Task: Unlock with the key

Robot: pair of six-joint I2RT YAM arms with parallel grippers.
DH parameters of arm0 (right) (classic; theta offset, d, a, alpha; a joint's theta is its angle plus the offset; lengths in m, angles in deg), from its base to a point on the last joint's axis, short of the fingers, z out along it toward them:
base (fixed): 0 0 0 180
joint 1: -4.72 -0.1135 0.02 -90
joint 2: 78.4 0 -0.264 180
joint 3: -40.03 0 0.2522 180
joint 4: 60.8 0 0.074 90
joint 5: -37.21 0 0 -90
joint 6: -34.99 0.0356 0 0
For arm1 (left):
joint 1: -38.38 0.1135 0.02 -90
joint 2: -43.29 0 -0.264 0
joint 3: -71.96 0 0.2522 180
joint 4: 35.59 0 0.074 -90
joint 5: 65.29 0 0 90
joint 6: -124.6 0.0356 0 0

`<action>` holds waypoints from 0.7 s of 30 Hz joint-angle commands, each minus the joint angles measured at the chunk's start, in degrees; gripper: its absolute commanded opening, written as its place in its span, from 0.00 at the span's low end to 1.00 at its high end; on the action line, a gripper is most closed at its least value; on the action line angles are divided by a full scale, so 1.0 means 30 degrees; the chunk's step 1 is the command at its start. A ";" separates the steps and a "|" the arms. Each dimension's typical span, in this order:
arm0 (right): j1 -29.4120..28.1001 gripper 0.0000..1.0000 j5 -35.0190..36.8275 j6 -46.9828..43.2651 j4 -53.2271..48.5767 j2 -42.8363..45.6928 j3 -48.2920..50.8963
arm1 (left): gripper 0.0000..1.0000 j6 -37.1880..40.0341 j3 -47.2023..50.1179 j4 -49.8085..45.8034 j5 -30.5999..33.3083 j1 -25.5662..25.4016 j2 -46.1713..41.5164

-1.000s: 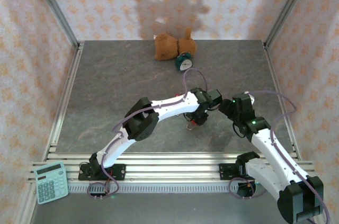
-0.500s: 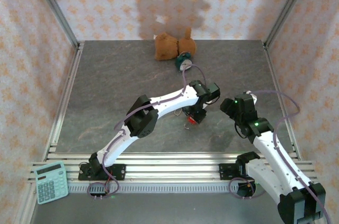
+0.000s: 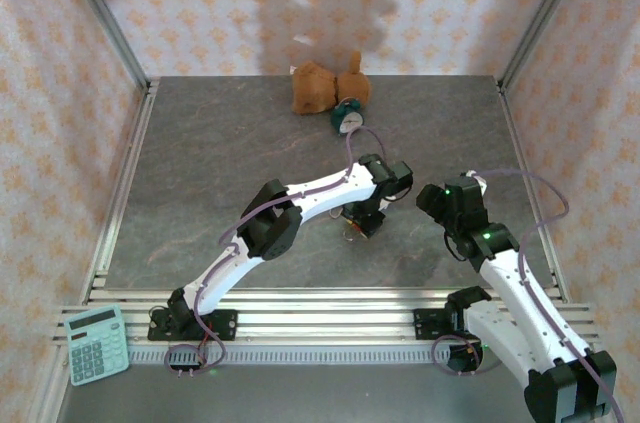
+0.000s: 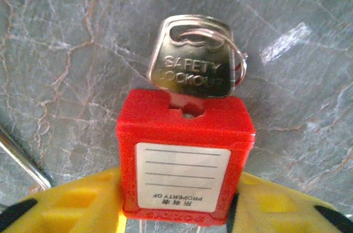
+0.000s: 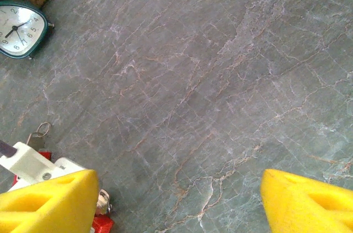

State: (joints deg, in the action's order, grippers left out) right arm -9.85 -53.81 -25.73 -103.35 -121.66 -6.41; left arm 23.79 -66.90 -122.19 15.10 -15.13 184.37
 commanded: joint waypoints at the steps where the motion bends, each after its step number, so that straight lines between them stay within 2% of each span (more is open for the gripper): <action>1: 0.0081 0.77 0.0530 -0.0296 -0.0614 0.0402 -0.0660 | 0.40 0.0080 0.0248 0.0226 0.0692 -0.0069 0.0773; 7: 0.0110 0.77 0.0428 -0.0421 -0.1030 0.0710 -0.1012 | 0.32 0.0414 0.1930 0.1682 0.1870 -0.0065 -0.0169; 14: 0.0110 0.77 0.0029 -0.0400 -0.1240 0.0684 -0.1790 | 0.31 0.1767 0.7293 0.7221 0.3613 -0.0349 -0.5804; 17: 0.0157 0.77 -0.0485 -0.0382 -0.1265 0.0579 -0.2412 | 0.31 0.3219 0.9679 0.9879 0.5525 -0.1048 -0.8440; 21: 0.0197 0.77 -0.1299 -0.0347 -0.1081 0.0422 -0.3152 | 0.31 0.5894 1.2384 1.3161 0.9645 -0.2335 -1.1191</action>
State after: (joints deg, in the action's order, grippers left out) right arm -9.67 -55.93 -26.34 -106.28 -120.31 -13.41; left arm 34.00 -32.78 -94.21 32.37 -19.20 156.87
